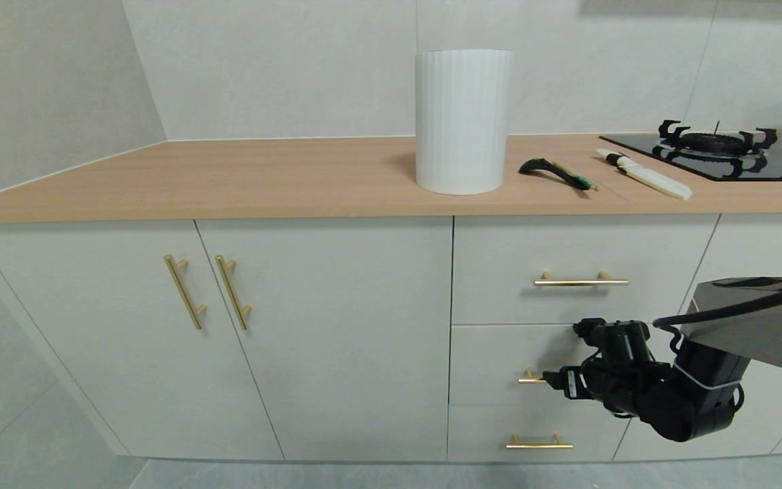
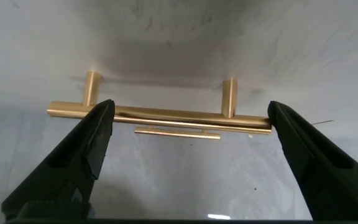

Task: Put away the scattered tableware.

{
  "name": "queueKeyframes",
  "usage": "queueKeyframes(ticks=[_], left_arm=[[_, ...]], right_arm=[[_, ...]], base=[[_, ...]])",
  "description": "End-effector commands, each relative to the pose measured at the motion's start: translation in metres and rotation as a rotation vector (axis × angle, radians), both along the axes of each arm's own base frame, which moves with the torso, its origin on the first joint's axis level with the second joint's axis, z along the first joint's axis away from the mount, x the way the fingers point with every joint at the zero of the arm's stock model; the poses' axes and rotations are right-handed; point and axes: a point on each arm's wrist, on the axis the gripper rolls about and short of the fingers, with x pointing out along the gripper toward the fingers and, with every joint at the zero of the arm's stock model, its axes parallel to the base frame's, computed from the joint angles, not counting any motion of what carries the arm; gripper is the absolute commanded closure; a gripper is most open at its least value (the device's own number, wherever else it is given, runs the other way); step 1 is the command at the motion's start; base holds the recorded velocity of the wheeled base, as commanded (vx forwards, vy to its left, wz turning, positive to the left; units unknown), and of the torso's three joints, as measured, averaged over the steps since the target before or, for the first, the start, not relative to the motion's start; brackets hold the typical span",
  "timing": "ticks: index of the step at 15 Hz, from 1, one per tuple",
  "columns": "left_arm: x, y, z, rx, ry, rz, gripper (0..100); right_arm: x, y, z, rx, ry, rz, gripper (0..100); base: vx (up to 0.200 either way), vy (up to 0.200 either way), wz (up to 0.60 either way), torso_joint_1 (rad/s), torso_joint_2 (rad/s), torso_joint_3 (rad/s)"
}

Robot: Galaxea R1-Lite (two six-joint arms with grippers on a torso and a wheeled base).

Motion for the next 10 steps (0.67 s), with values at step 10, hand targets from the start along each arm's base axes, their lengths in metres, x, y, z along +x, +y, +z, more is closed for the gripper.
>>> queueKeyframes(ticks=[10], left_arm=[[0.0000, 0.0000, 0.0000, 0.000, 0.000, 0.001, 0]], right_arm=[[0.0022, 0.0007, -0.0147, -0.045, 0.025, -0.030, 0]], base=[[0.000, 0.000, 0.00, 0.000, 0.00, 0.000]])
